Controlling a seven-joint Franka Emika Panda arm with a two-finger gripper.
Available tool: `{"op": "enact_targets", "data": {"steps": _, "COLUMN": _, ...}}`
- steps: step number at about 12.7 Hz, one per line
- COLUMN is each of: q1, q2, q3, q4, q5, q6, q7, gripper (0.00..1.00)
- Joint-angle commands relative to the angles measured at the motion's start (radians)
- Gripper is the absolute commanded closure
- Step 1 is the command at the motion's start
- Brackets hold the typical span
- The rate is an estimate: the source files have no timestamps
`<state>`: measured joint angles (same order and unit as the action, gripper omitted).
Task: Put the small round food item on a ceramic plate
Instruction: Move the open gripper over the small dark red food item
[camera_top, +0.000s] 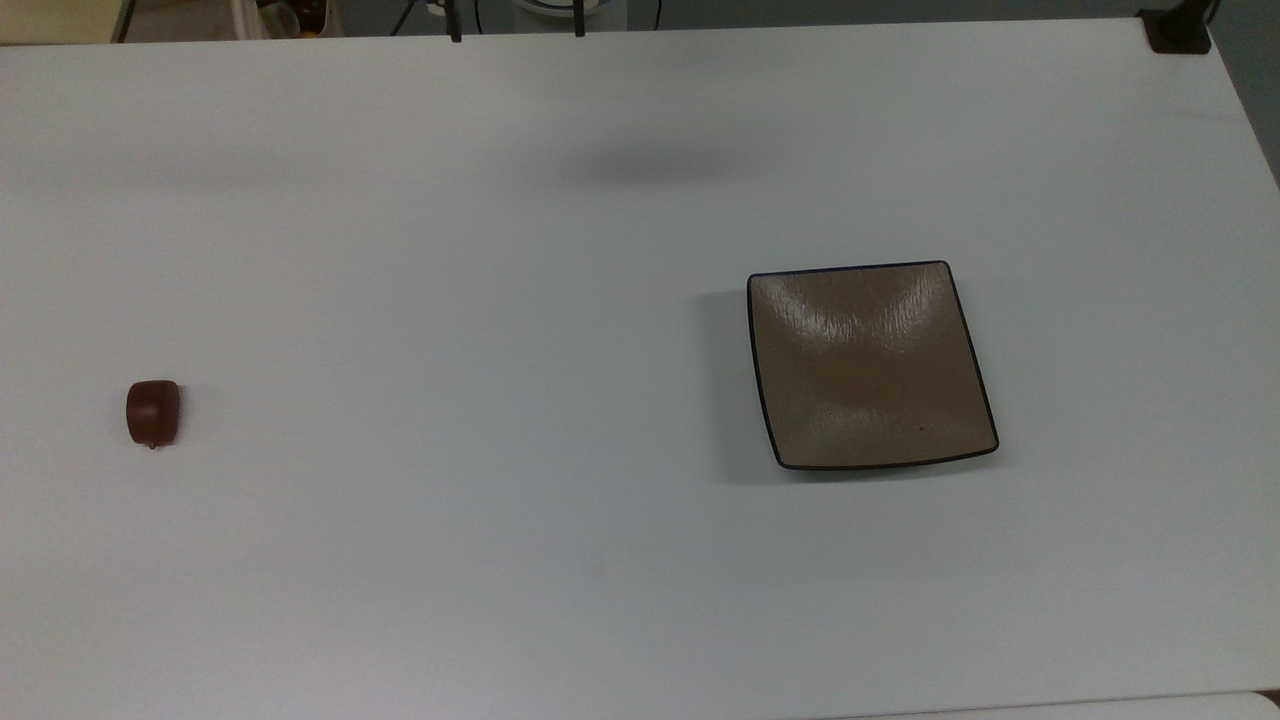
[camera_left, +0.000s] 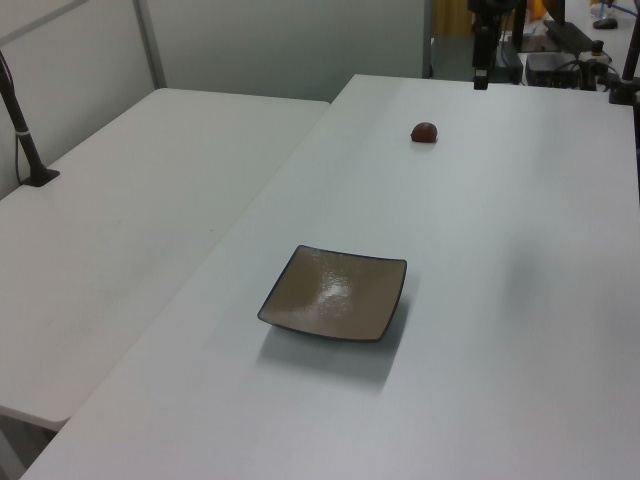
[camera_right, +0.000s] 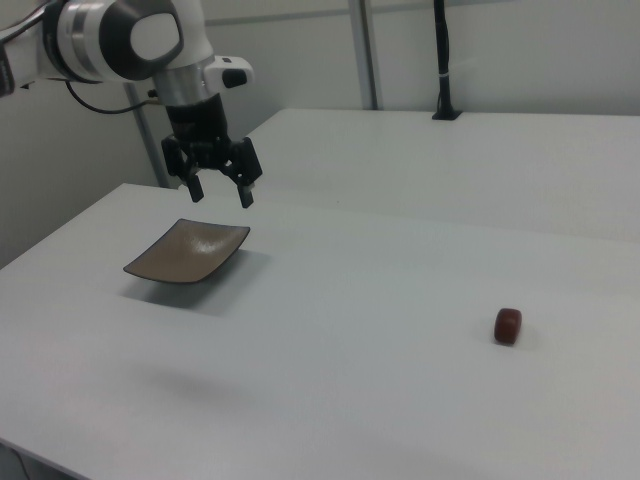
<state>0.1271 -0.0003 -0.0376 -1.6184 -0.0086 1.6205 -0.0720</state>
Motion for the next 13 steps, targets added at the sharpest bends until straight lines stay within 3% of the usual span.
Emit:
{"op": "enact_targets", "data": {"steps": 1, "q1": -0.033, "q2": 0.005, "q3": -0.004, "q4": -0.011, "q5": 0.002, "q6": 0.009, "q7": -0.097, "gripper": 0.0}}
{"op": "enact_targets", "data": {"steps": 4, "q1": -0.096, "q2": 0.051, "q3": -0.004, "q4": 0.026, "q5": 0.001, "q6": 0.038, "q7": -0.181, "gripper": 0.0}}
{"op": "enact_targets", "data": {"steps": 7, "q1": -0.167, "q2": 0.074, "q3": -0.005, "q4": 0.04, "q5": 0.004, "q6": 0.143, "q7": -0.209, "gripper": 0.0}}
{"op": "enact_targets", "data": {"steps": 13, "q1": -0.3, "q2": 0.216, "q3": -0.005, "q4": 0.115, "q5": 0.024, "q6": 0.412, "q7": -0.209, "gripper": 0.0}}
